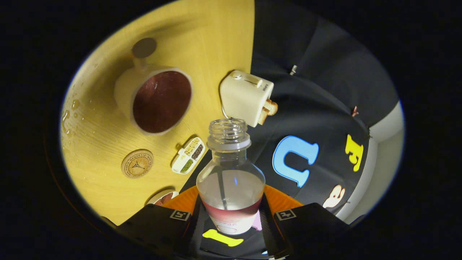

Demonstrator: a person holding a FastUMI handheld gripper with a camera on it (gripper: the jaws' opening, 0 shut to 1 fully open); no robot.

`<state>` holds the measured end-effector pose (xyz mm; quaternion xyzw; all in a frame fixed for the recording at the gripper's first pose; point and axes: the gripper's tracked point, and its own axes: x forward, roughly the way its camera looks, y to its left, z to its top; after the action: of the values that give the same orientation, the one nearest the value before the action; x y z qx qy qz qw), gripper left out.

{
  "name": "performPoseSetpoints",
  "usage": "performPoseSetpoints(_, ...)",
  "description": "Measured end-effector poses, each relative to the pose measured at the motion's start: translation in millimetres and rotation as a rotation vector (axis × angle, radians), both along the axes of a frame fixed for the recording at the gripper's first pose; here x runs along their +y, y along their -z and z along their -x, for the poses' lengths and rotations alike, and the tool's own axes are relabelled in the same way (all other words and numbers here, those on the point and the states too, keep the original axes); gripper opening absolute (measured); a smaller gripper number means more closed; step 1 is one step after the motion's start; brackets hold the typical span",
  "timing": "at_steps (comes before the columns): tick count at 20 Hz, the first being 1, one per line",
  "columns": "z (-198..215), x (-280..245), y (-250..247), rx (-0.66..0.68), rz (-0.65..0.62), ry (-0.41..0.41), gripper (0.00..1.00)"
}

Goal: Take the bottle from table, then pour the juice into the cup, finally place the bottle on the coaster

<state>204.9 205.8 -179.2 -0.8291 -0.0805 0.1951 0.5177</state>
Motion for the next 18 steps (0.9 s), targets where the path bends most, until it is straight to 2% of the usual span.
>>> performPoseSetpoints(9, 8.5, -27.0, -31.0, 0.161, -0.570, 0.155, 0.71)
performPoseSetpoints(12, 6.9, -40.0, -29.6, 0.260, -0.784, 0.242, 0.70)
performPoseSetpoints(15, 3.5, -48.8, -17.7, 0.421, -0.988, 0.332, 0.71)
performPoseSetpoints(18, -3.4, -48.8, -11.2, 0.538, -1.137, 0.342, 0.71)
